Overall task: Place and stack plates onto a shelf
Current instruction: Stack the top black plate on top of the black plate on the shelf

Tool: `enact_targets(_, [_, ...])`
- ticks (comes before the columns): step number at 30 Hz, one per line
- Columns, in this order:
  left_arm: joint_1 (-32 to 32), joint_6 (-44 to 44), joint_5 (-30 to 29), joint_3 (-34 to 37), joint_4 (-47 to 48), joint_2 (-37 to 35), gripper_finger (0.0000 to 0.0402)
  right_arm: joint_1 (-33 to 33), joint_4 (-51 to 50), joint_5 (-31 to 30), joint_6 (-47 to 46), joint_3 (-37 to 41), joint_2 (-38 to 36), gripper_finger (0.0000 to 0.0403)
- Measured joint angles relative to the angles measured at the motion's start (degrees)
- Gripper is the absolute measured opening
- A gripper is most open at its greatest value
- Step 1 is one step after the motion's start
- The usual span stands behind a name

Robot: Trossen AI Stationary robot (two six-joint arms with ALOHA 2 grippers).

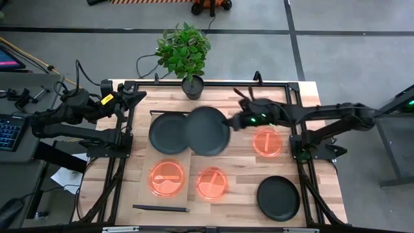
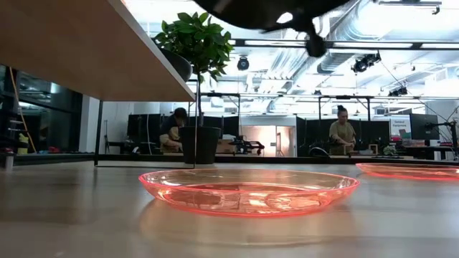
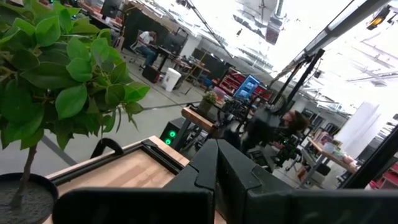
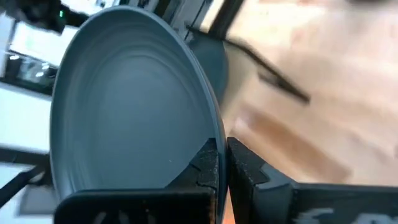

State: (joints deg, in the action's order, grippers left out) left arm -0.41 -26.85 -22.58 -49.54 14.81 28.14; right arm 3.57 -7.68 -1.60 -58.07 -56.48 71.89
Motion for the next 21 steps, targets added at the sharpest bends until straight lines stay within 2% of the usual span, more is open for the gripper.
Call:
enact_targets(5, [0.00,0.02,-0.22,0.00,-0.02,-0.02,0.0000,0.98,-5.86,-2.47,4.18,-14.77,12.54,0.0000])
enact_targets(13, [-0.01,0.03,-0.25,-0.01,-0.02,-0.01,0.0000,1.32,-8.73,-4.66,4.16,-30.73,30.70,0.0000])
enact_targets(17, [0.00,0.04,-0.25,-0.02,-0.02,-0.02,0.0000,1.32,-12.44,-4.66,4.57,-36.89,36.30,0.0000])
enact_targets(21, [0.00,0.03,-0.25,0.00,-0.02,-0.02,0.0000,1.17,-14.57,-4.62,4.95,-39.94,38.88,0.0000])
